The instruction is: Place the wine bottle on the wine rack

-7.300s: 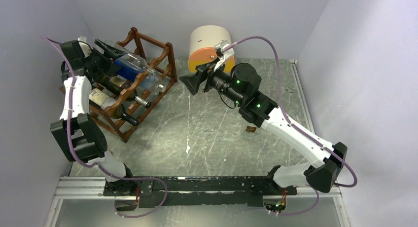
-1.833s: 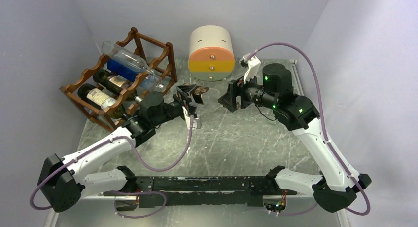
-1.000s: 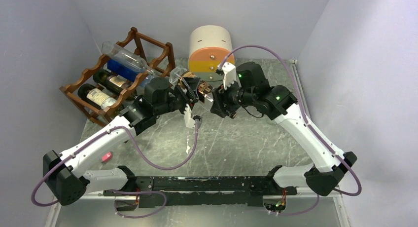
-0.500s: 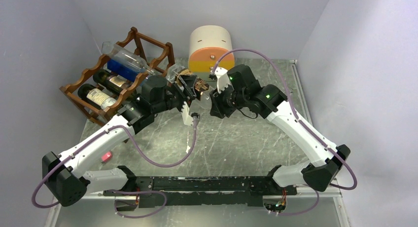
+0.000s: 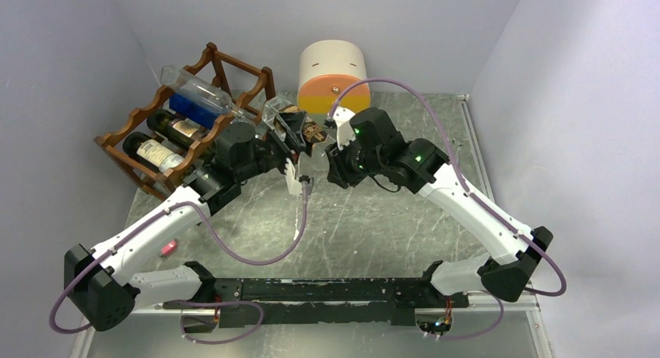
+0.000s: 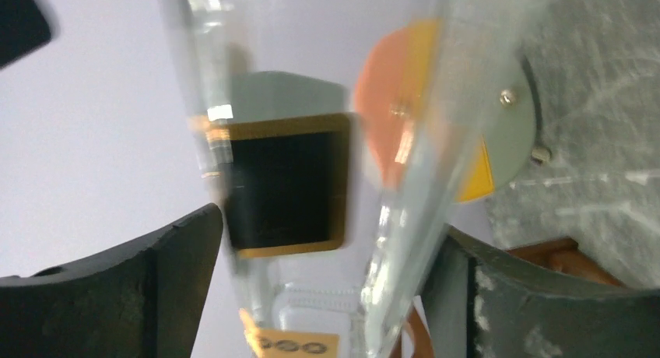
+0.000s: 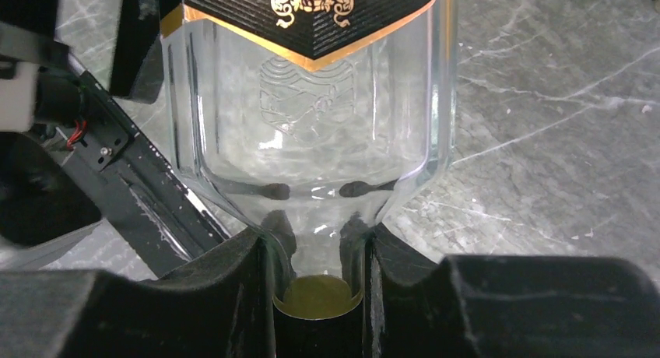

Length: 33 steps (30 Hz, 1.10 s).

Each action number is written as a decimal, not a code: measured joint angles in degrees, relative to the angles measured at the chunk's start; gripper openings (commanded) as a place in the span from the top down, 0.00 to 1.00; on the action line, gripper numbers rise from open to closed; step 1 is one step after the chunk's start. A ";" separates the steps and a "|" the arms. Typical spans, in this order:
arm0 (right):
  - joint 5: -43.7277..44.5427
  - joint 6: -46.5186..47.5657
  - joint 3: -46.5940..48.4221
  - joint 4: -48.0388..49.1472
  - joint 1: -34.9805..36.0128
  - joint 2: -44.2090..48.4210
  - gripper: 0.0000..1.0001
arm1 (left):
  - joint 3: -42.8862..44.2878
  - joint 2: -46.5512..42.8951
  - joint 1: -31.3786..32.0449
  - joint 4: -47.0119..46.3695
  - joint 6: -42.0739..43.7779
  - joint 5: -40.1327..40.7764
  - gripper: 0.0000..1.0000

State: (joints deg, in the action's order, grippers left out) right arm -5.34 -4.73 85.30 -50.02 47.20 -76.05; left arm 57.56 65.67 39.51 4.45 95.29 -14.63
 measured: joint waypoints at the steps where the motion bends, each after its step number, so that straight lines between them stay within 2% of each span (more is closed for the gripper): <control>1: 0.28 -0.33 0.00 0.00 0.20 0.07 1.00 | -0.68 -0.37 -0.02 -1.77 -0.37 -0.11 0.02; 8: 2.21 -1.44 0.02 2.54 0.57 1.14 1.00 | -1.62 -1.79 -0.31 -8.17 -2.62 0.28 0.02; 17: 4.22 -1.73 0.02 4.59 1.31 1.40 1.00 | -1.79 -5.09 -0.37 -6.99 -3.91 0.55 0.02; 24: 10.47 -2.78 1.44 6.86 1.22 -0.20 1.00 | -1.92 -5.53 -0.35 -10.43 -8.57 1.38 0.02; 26: 12.41 -2.99 2.14 7.21 0.90 -1.33 1.00 | -1.92 -5.86 -0.31 -12.04 -12.37 1.55 0.02; 29: 14.08 -2.97 3.19 7.63 0.57 -3.17 1.00 | -1.88 -7.30 -0.31 -14.21 -22.58 3.08 0.02; 33: 14.36 -2.69 5.81 8.17 0.50 -6.05 1.00 | -1.11 -9.62 -0.28 -17.77 -37.55 9.66 0.02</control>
State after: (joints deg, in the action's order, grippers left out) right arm 9.02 -7.42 91.11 -41.85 47.70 -82.11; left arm 56.45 56.05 39.22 -13.32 57.74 -4.97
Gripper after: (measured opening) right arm 0.369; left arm 0.982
